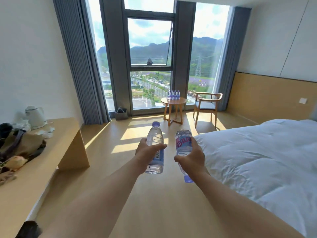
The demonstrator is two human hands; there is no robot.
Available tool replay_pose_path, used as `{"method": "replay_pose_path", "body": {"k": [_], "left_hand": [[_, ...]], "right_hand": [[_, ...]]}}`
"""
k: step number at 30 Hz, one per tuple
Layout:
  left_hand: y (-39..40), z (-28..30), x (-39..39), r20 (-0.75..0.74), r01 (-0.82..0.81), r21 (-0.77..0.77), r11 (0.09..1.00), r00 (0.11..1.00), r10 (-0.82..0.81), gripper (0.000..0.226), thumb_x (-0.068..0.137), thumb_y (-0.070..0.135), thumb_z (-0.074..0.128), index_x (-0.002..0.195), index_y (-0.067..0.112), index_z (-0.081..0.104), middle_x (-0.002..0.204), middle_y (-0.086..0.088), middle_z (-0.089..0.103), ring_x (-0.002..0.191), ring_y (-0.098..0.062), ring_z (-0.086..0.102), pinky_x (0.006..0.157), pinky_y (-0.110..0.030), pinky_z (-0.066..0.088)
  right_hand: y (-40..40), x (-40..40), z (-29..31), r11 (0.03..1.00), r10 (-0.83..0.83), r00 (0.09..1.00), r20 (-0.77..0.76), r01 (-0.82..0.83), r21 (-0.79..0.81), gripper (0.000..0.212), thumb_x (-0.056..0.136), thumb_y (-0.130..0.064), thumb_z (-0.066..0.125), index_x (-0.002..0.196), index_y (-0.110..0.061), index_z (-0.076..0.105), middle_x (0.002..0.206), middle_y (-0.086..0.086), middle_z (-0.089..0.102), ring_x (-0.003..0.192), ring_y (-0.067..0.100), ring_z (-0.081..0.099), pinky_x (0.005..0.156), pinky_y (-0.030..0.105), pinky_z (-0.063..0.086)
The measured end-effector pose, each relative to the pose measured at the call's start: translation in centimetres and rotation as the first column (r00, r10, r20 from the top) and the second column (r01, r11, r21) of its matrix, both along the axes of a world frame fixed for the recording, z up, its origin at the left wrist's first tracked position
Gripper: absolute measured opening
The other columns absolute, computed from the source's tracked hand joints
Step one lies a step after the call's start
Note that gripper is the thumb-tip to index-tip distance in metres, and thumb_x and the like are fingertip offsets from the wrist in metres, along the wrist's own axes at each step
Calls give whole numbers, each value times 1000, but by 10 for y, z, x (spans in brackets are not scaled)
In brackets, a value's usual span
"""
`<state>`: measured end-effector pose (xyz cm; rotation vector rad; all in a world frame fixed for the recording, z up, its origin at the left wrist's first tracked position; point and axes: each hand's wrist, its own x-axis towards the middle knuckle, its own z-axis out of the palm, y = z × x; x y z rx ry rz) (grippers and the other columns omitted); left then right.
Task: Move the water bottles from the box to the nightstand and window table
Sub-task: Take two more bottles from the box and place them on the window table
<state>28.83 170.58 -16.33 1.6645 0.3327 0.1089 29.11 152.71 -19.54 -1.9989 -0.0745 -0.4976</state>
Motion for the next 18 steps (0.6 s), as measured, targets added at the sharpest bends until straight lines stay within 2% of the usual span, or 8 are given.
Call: {"method": "replay_pose_path", "body": {"k": [3, 8, 14, 18], "left_hand": [[9, 3, 55, 4, 63, 43, 997, 998, -63, 77, 67, 42, 93, 126, 28, 45, 107, -3, 64, 93, -26, 69, 70, -35, 58], [16, 0, 141, 13, 119, 97, 988, 993, -121, 78, 69, 45, 91, 127, 29, 42, 109, -3, 62, 97, -27, 67, 74, -38, 60], [13, -17, 251, 2, 128, 120, 984, 992, -129, 74, 66, 49, 91, 119, 34, 42, 100, 4, 62, 88, -20, 67, 63, -30, 54], [7, -21, 337, 14, 105, 154, 982, 994, -108, 74, 65, 50, 92, 117, 35, 41, 94, 8, 60, 80, -15, 66, 54, -25, 49]], "right_hand": [[9, 44, -2, 998, -57, 998, 11, 57, -29, 86, 56, -21, 85, 134, -21, 51, 98, -8, 50, 83, 7, 49, 61, 6, 32], [16, 117, -13, 986, -156, 988, 10, 157, -59, 94, 62, -16, 88, 145, -17, 45, 107, -4, 47, 95, 15, 48, 66, 6, 29], [17, 229, -31, 982, -183, 983, 5, 183, -49, 93, 67, -19, 89, 147, -15, 43, 115, 3, 53, 101, 18, 52, 67, 8, 33], [18, 320, -37, 983, -170, 985, 27, 172, -66, 92, 68, -24, 91, 147, -16, 43, 114, 0, 53, 101, 15, 51, 65, 8, 34]]}}
